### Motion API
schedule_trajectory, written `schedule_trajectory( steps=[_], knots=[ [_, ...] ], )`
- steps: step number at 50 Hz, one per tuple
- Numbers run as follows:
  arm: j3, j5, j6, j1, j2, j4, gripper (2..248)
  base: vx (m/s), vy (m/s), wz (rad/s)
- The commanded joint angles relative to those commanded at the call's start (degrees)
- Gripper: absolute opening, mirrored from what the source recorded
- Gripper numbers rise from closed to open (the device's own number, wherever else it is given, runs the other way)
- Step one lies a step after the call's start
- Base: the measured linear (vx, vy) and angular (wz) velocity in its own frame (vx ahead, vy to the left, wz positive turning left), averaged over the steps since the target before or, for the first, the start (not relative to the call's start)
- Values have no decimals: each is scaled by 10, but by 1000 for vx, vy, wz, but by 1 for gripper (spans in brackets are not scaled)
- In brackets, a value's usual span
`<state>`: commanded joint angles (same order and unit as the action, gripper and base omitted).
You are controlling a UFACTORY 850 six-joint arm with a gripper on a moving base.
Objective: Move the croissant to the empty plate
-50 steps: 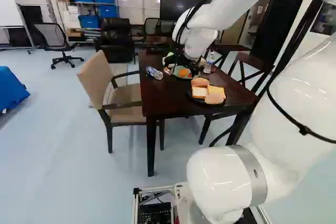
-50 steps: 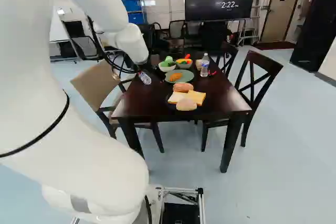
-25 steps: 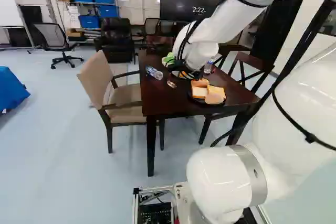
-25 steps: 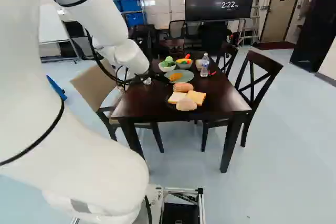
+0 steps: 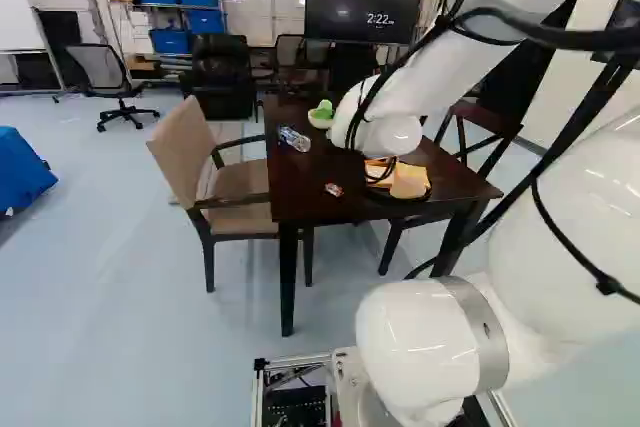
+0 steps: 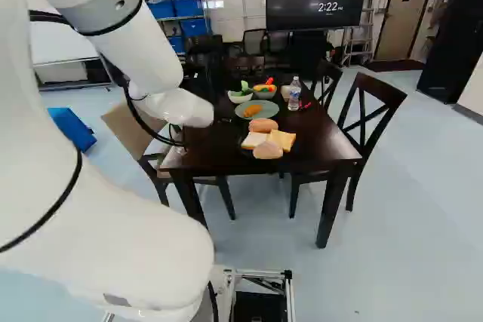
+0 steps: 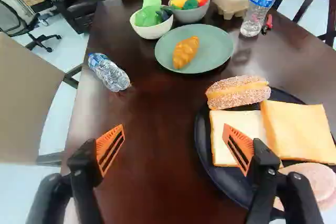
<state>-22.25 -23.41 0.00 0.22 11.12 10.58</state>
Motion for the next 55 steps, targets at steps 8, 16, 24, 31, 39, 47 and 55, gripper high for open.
schedule_trajectory(
  steps=[8, 16, 24, 31, 39, 47, 55],
  knots=[
    [29, -45, 0, 0, 8, -18, 247, 0, 0, 0],
    [55, -85, 0, -1, 16, -34, 247, 0, 0, 0],
    [79, -122, 0, -1, 22, -49, 247, 0, 0, 0],
    [97, -150, 0, -1, 28, -60, 247, 0, 0, 0],
    [116, -179, 0, -1, 33, -71, 247, 0, 0, 0],
    [132, -203, 0, -2, 37, -81, 247, 0, 0, 0],
    [146, -224, 0, -2, 41, -89, 247, 0, 0, 0]
  ],
)
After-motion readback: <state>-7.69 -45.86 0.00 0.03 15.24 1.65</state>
